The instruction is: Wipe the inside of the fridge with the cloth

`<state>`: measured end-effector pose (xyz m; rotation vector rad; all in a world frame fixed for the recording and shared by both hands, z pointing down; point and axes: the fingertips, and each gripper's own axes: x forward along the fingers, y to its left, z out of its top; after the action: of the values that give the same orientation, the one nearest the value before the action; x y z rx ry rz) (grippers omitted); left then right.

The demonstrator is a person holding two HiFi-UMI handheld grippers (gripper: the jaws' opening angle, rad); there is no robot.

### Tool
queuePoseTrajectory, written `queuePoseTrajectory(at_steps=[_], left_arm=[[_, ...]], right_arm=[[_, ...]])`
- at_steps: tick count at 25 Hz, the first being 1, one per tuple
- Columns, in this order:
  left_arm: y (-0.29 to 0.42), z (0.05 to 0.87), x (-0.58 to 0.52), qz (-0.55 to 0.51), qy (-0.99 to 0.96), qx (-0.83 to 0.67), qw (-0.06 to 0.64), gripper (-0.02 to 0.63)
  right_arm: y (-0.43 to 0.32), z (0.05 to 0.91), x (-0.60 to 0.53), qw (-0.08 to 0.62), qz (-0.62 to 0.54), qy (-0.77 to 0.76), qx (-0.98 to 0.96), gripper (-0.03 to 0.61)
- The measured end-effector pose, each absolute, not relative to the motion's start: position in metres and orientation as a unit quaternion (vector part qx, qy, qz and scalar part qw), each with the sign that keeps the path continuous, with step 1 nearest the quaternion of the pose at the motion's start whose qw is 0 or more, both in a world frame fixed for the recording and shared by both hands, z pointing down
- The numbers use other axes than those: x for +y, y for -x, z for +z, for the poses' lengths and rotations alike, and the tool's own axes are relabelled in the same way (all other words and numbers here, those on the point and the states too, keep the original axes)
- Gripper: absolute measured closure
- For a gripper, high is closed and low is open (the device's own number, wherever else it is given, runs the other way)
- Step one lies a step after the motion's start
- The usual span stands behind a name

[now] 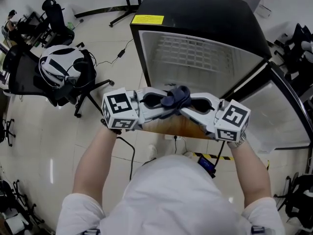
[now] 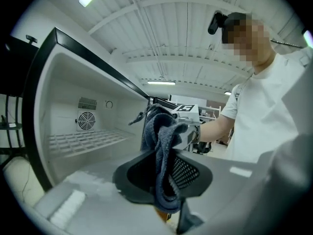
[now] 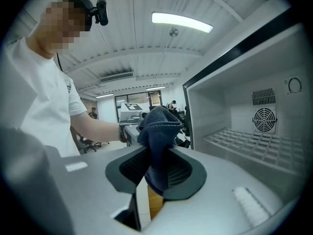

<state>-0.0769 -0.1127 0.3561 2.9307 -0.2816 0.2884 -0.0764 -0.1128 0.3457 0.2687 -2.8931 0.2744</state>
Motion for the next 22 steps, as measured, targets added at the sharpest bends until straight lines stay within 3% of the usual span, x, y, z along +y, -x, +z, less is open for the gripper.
queuePoseTrajectory(at_steps=[9, 22], left_arm=[[0.12, 0.387, -0.146, 0.114, -0.962, -0.232, 0.09, 0.459], [0.21, 0.416, -0.221, 0.154, -0.868, -0.467, 0.075, 0.457]], right_arm=[[0.087, 0.371, -0.138, 0.109, 0.057, -0.178, -0.976, 0.5], [0.115, 0.44, -0.201, 0.129, 0.033, -0.298, -0.945, 0.502]])
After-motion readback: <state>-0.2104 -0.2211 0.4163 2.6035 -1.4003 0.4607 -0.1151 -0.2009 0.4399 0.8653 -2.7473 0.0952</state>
